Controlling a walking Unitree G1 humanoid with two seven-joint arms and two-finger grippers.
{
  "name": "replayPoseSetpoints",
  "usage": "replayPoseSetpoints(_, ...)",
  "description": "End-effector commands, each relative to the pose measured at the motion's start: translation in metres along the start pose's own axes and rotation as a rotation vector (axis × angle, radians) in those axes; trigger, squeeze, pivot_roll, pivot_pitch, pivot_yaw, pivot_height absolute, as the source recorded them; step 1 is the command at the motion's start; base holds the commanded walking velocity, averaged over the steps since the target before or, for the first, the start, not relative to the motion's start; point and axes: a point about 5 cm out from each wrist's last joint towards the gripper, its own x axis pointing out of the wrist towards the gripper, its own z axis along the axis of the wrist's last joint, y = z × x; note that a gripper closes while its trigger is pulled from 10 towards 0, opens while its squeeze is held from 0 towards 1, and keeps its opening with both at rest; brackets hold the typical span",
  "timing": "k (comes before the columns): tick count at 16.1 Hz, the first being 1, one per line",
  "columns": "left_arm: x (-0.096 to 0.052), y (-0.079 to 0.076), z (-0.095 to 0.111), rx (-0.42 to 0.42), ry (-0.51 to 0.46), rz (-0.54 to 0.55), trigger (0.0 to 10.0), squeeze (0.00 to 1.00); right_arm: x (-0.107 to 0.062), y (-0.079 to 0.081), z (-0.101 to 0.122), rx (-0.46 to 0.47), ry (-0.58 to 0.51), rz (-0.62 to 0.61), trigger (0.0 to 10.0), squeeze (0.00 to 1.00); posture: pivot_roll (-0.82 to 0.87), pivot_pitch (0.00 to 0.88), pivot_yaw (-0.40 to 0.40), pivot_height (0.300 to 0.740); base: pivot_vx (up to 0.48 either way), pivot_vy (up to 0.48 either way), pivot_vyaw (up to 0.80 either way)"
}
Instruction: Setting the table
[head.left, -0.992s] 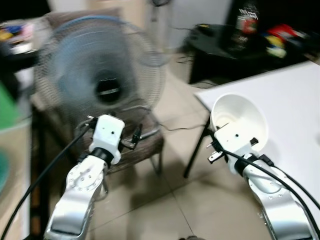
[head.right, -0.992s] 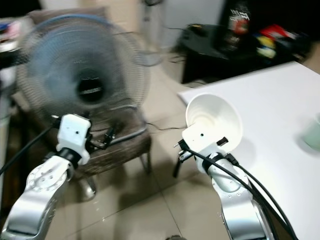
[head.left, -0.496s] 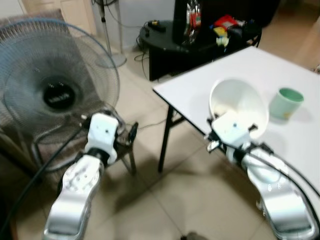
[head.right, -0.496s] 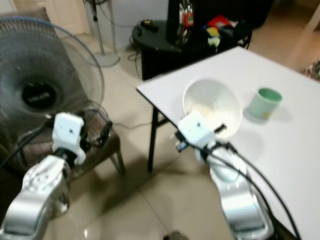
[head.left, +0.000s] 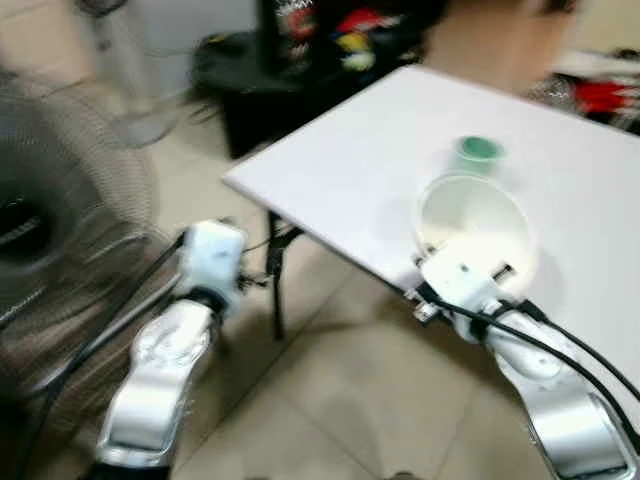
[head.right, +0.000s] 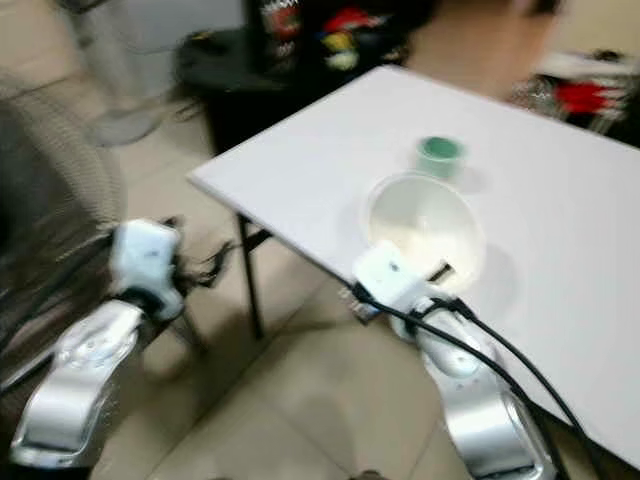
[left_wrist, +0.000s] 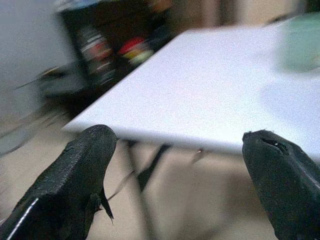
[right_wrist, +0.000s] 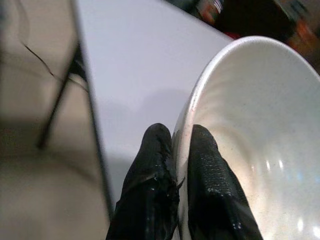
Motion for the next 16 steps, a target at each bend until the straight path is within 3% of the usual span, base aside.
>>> replayPoseSetpoints(1, -0.0020, 0.0067, -0.0005, 0.001, 0.002, 0.015, 10.0, 0.00, 0.0006, -0.0056, 0.0111, 0.012, -0.046, -0.049, 10.0, 0.00, 0.03, 0.000, 0.045, 0.740, 0.000, 0.000, -0.80)
replayPoseSetpoints(16, -0.0031, 0.0151, -0.0034, 0.016, 0.002, 0.018, 10.0, 0.00, 0.0086, -0.0016, 0.0085, -0.046, -0.060, -0.025, 10.0, 0.00, 0.03, 0.000, 0.048, 0.740, 0.310, 0.000, -0.03)
